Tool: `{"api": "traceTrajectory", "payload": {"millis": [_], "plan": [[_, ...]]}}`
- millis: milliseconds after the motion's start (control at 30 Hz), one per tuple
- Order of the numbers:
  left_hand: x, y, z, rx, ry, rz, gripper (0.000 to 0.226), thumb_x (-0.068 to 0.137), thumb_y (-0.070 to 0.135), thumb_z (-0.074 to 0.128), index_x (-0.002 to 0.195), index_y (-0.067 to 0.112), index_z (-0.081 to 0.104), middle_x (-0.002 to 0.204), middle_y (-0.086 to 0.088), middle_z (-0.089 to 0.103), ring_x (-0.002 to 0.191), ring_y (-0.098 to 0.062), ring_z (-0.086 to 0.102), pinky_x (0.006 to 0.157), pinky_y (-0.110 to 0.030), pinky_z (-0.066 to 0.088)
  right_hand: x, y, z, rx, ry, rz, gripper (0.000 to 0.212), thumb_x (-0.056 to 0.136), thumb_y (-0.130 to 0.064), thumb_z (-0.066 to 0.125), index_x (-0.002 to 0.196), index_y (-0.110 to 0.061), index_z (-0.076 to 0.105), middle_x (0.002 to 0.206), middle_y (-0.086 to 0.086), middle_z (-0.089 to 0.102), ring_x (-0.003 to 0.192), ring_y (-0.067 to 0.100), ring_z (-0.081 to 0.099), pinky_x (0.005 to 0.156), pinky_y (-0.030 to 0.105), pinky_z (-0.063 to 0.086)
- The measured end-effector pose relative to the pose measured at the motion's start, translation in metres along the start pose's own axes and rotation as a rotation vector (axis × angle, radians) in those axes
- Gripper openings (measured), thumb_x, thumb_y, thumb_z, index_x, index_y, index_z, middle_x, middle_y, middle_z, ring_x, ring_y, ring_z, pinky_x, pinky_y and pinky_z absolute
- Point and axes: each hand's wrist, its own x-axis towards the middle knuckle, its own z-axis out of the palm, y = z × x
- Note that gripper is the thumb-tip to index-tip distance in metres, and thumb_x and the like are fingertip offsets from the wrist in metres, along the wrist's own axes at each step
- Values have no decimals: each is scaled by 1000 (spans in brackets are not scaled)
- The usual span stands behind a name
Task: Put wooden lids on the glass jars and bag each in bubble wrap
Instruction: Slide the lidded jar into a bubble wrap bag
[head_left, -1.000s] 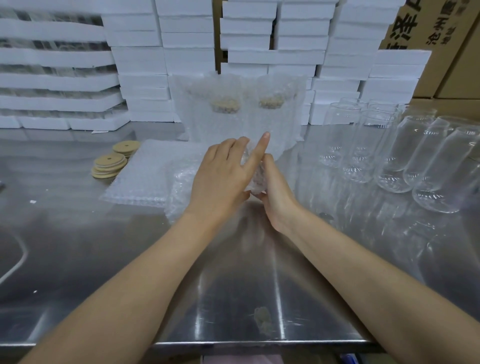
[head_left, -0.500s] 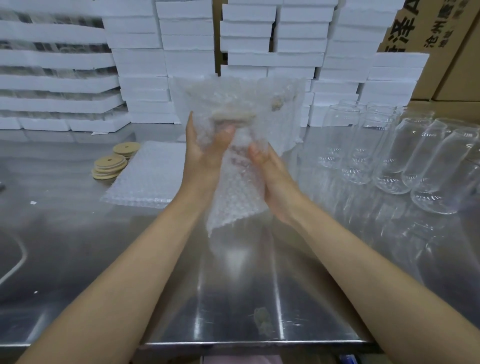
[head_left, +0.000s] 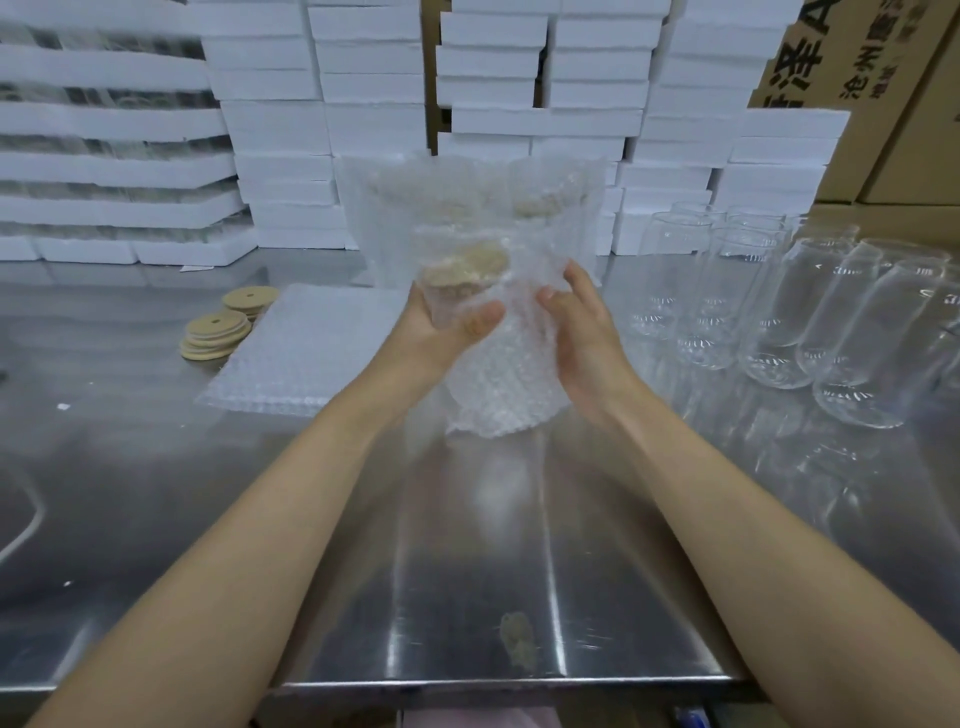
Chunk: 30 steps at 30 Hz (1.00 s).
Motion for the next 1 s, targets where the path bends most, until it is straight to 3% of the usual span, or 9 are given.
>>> {"api": "traceTrajectory", "payload": {"millis": [167,267,433,567,667,733,800,900,1000], "plan": [[0,-5,5,-63,53,13,63,70,45,65,123,12,56,116,6,67,110,-8,63,93,-22,49,-4,-1,8,-148,-47,-43,69,80,-44,68,137,-10,50,138,8,57,129,24,52,111,42,39],[0,-4,6,-86,114,2,50,74,49,63,112,17,60,107,6,70,106,-13,65,96,-33,51,-4,-4,10,-145,-92,-127,54,82,-47,70,127,-19,59,130,3,63,125,21,56,107,37,43],[3,-7,2,-122,143,-24,53,94,37,45,136,6,48,133,-11,58,126,-24,53,110,-48,37,-3,-5,9,-37,-73,-127,29,91,-28,64,119,-19,65,124,6,66,122,22,58,109,41,42],[6,-14,-3,-112,33,-212,51,88,67,30,129,40,46,117,30,61,125,-2,50,107,-27,40,1,-3,11,-26,100,-34,27,98,-27,55,116,-8,61,124,13,62,119,28,58,113,51,36],[4,-22,-7,65,-120,-296,120,48,92,54,148,38,15,135,28,39,131,1,34,99,-11,36,6,-6,3,152,183,74,45,101,-47,40,119,-12,62,118,9,68,110,24,65,98,38,50],[2,-29,-11,242,-236,-259,133,53,71,75,151,30,-5,147,23,23,137,3,26,104,-9,32,7,-3,-5,190,248,172,38,103,-45,36,109,-19,63,101,2,68,90,18,66,77,29,52],[2,-35,-19,362,-329,-288,133,59,54,81,151,26,-11,156,17,11,143,-3,18,118,-28,23,6,5,-10,-72,254,245,20,99,-26,46,95,-20,65,86,0,68,76,15,62,67,25,49],[1,-35,-28,494,-493,-389,107,71,32,84,151,19,14,153,8,30,139,-7,31,115,-27,27,6,22,-20,-659,152,266,17,90,-11,59,77,-13,69,77,0,69,72,15,59,67,25,48],[1,-31,-36,538,-423,-394,50,77,8,78,122,11,56,123,-1,61,109,-15,57,85,-10,43,7,24,-27,-880,121,305,14,90,-19,60,89,-12,72,109,9,70,111,26,58,100,37,46]]}}
